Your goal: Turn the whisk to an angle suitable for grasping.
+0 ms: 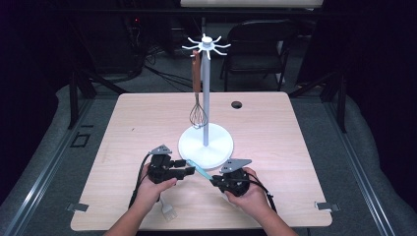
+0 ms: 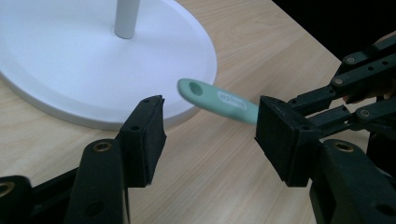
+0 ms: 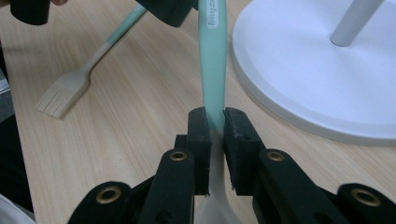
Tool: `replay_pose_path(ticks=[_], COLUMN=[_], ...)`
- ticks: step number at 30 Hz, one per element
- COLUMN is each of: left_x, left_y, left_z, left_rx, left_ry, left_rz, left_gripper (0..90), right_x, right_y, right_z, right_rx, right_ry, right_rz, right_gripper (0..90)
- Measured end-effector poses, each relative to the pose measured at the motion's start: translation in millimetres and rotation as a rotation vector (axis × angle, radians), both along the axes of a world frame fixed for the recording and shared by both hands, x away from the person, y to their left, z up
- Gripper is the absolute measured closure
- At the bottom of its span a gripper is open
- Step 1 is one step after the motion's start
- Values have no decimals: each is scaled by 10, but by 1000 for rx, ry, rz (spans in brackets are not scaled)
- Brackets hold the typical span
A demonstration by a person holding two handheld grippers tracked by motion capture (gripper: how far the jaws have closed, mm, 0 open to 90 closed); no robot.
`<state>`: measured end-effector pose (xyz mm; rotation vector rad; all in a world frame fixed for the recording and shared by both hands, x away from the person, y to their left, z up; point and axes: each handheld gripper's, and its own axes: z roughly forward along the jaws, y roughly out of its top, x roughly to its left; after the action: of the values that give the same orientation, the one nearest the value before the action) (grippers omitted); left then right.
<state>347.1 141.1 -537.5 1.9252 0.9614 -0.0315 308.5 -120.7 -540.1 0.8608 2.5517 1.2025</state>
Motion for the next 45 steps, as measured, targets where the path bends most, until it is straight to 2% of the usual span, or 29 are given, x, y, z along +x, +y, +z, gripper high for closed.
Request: replay_pose_path(ticks=[4, 8, 11, 15, 20, 21, 23, 27, 30, 33, 37, 41, 45], left_x=[-7, -33, -46, -45, -46, -46, -45, -49, -54, -58, -62, -75, -84], left_y=[-20, -36, -46, -41, -54, -58, -65, -84, -104, -122, -122, -146, -199], left_z=[-17, 15, 26, 23, 36, 41, 47, 80, 113, 138, 164, 177, 181], left_rx=[-37, -75, -66, -65, -69, -68, -69, -71, -74, -77, -102, -115, -121], left_ry=[9, -2, -20, -22, -30, -32, -37, -45, -48, -57, -52, -48, -39], left_rz=[-15, -27, -16, -10, -8, -8, -8, -6, -4, -1, 1, -2, -15], left_gripper=[453, 490, 506, 541, 548, 551, 557, 584, 604, 609, 619, 606, 537], right_x=[-10, -7, -6, 12, 14, 17, 13, 11, 15, 17, -2, -22, -38], right_y=[50, 87, 93, 76, 44, 31, 26, 48, 64, 73, 81, 104, 128], right_z=[-8, -36, -53, -60, -83, -89, -109, -144, -153, -155, -126, -110, -84], right_rx=[14, 21, 21, 46, 19, -5, -19, -34, -46, -34, -34, 2, 33], right_ry=[-17, -15, -15, 11, 44, 55, 70, 81, 78, 72, 54, 36, 15], right_rz=[5, 10, 12, 5, 4, 12, 14, 15, 15, 6, -1, -17, -31], right_gripper=[807, 805, 804, 798, 771, 771, 771, 784, 794, 802, 806, 807, 807])
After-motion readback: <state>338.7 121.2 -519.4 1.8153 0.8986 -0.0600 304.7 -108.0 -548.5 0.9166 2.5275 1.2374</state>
